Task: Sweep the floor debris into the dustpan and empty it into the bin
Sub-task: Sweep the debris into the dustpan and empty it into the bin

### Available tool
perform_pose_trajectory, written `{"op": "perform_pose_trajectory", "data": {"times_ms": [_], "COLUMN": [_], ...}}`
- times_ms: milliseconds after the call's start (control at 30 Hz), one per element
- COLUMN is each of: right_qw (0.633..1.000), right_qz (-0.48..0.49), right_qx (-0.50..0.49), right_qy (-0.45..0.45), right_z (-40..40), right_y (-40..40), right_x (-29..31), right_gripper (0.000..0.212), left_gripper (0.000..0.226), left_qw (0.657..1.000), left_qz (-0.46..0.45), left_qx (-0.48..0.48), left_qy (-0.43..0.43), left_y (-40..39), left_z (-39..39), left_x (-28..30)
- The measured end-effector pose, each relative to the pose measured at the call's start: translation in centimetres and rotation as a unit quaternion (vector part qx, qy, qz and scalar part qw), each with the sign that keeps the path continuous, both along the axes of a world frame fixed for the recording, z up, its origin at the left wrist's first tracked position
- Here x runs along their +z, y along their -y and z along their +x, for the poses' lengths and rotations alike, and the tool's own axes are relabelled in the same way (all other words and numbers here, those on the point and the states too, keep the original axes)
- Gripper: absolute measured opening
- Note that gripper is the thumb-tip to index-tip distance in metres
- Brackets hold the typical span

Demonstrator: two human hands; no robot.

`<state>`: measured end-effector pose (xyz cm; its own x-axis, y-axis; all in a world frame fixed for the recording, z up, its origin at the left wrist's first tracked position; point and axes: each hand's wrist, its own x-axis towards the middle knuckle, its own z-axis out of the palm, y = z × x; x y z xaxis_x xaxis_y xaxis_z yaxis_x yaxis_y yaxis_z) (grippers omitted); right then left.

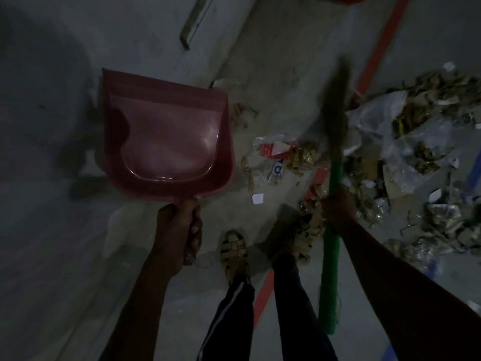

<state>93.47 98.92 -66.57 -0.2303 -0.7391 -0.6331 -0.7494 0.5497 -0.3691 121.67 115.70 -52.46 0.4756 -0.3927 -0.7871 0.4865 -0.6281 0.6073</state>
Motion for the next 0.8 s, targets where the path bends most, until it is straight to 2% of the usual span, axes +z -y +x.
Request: {"op": "perform_pose_trajectory", "data": {"times_ms": [67,133,233,300,400,567,633,700,800], "right_qw": [0.999,0.997,0.988,0.981,0.980,0.944,0.933,0.937,0.961], "right_qz": [-0.017,-0.052,-0.131,-0.144,-0.076,0.046,0.135,0.185,0.156], "right_qx": [-0.019,-0.008,0.073,0.127,0.143,0.266,0.275,0.251,0.207], "right_qy": [-0.044,-0.062,-0.040,0.006,0.114,0.189,0.189,0.160,0.093], "right_z": [0.0,1.0,3.2,5.1,8.3,13.3,14.2,13.9,11.8], "right_y": [0.0,-0.3,-1.5,-2.8,-5.1,-6.5,-6.6,-6.9,-7.6], "right_x": [0.3,0.8,1.1,0.7,0.5,1.7,1.6,1.1,0.7], "right_gripper": [0.043,0.043,0.032,0.030,0.030,0.047,0.052,0.050,0.040], "left_gripper": [0.039,0.040,0.039,0.037,0.035,0.038,0.037,0.036,0.038], "left_qw": [1.000,1.000,0.998,0.998,0.997,0.996,0.996,0.994,0.992], "left_qz": [0.004,0.005,0.012,0.011,0.005,0.002,0.013,0.013,0.005], "left_qx": [0.014,0.029,0.056,0.067,0.077,0.078,0.087,0.101,0.120], "left_qy": [0.001,0.003,0.007,0.011,0.025,0.031,0.028,0.025,0.022], "left_y": [-0.8,-1.4,-2.2,-3.1,-4.5,-6.5,-7.2,-7.8,-8.8], "left_z": [0.3,0.4,0.5,0.6,0.4,0.0,-0.2,-0.6,-1.6], "left_x": [0.5,1.0,1.3,1.2,0.8,0.6,0.5,0.4,0.4]}}
